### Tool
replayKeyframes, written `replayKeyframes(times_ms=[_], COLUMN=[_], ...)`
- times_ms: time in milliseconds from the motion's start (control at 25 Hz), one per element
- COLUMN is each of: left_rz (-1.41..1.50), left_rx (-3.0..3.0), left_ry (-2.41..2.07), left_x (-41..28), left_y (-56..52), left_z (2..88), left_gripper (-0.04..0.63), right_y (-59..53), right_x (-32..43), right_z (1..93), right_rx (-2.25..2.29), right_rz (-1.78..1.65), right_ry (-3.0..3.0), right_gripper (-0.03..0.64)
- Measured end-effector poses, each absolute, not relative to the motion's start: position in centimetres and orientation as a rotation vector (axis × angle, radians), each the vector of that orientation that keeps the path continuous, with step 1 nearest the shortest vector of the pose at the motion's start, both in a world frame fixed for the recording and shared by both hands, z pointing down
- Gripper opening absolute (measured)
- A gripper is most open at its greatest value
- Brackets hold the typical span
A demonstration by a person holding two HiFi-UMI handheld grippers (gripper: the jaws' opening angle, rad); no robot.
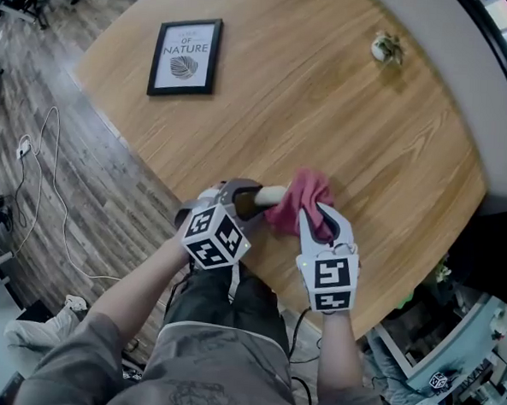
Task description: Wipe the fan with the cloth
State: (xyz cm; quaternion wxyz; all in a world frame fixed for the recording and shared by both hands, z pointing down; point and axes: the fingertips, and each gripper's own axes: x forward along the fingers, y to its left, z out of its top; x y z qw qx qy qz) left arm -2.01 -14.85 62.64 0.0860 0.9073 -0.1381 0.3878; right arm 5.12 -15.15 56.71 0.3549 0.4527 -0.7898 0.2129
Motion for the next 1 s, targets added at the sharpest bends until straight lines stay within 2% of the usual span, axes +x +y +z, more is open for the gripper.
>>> replayKeyframes(times_ms=[360,520,800,1000], left_rz=[1.217,1.199,1.191,1.207], left_rx=[2.754,2.754,2.744,2.731], left_ry=[-0.395,-0.392,-0.346,-0.356], left_x=[-2.0,-2.0,-1.5,-1.7], left_y=[-14.8,-14.8,-14.4,-14.2], left_z=[62.7,62.7,62.7,62.9], left_gripper=[0.173,0.173,0.173,0.173], right_y=[-16.1,-17.8,-18.6,-17.6], right_x=[-4.6,-2.6,3.1,6.7], right_z=[57.6,57.5,56.4,55.9], right_rx=[0.93,1.031,1.284,1.422], right_rz=[0.611,0.557,0.717,0.654], right_ry=[-2.233,-2.152,-2.089,-1.979], right_gripper=[0.08,0.081,0.081,0.081])
